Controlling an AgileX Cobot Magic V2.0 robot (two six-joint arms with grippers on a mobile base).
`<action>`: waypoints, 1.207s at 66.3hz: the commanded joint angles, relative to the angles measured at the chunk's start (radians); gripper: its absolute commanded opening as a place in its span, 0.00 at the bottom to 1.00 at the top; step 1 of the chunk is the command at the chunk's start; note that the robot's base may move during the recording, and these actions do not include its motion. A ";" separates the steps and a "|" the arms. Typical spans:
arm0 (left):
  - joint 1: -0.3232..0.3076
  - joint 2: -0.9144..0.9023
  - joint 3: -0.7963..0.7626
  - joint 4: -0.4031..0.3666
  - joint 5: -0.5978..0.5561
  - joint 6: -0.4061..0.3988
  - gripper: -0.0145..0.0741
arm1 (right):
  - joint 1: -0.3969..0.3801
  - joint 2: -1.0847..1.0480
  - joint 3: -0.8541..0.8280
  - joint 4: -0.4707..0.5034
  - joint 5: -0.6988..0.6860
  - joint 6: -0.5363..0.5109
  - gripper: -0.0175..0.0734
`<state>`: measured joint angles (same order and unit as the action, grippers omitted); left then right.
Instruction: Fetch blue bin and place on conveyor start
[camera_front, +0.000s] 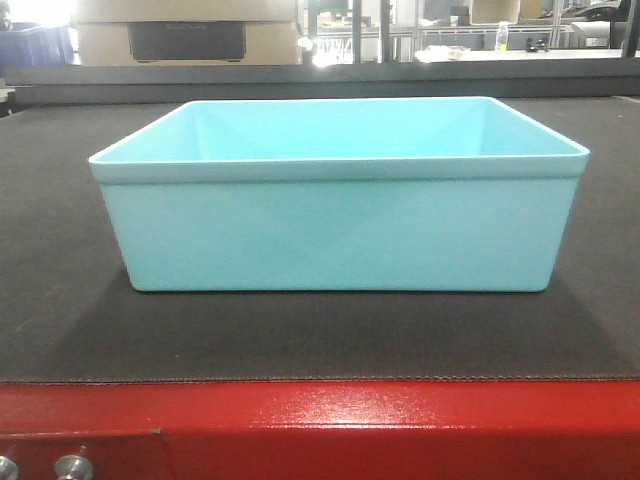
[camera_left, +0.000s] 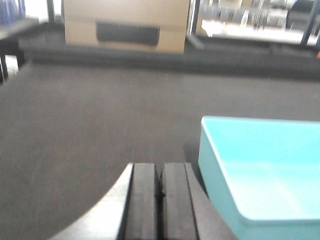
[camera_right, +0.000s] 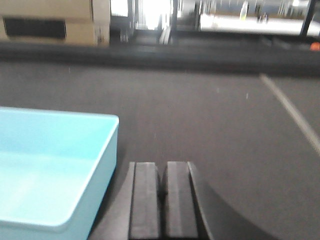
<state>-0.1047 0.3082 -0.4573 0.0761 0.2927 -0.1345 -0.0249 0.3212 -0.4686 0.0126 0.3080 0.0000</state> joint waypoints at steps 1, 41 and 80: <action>0.004 -0.064 0.003 0.000 -0.020 -0.001 0.04 | -0.004 -0.053 0.000 -0.013 -0.022 -0.008 0.01; 0.004 -0.105 0.005 0.017 -0.020 -0.001 0.04 | -0.004 -0.072 0.000 -0.013 -0.024 -0.008 0.01; 0.178 -0.249 0.194 -0.126 -0.080 0.165 0.04 | -0.004 -0.072 0.000 -0.013 -0.024 -0.008 0.01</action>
<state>0.0379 0.1030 -0.3309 -0.0144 0.2565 0.0089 -0.0249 0.2542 -0.4686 0.0107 0.3080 0.0000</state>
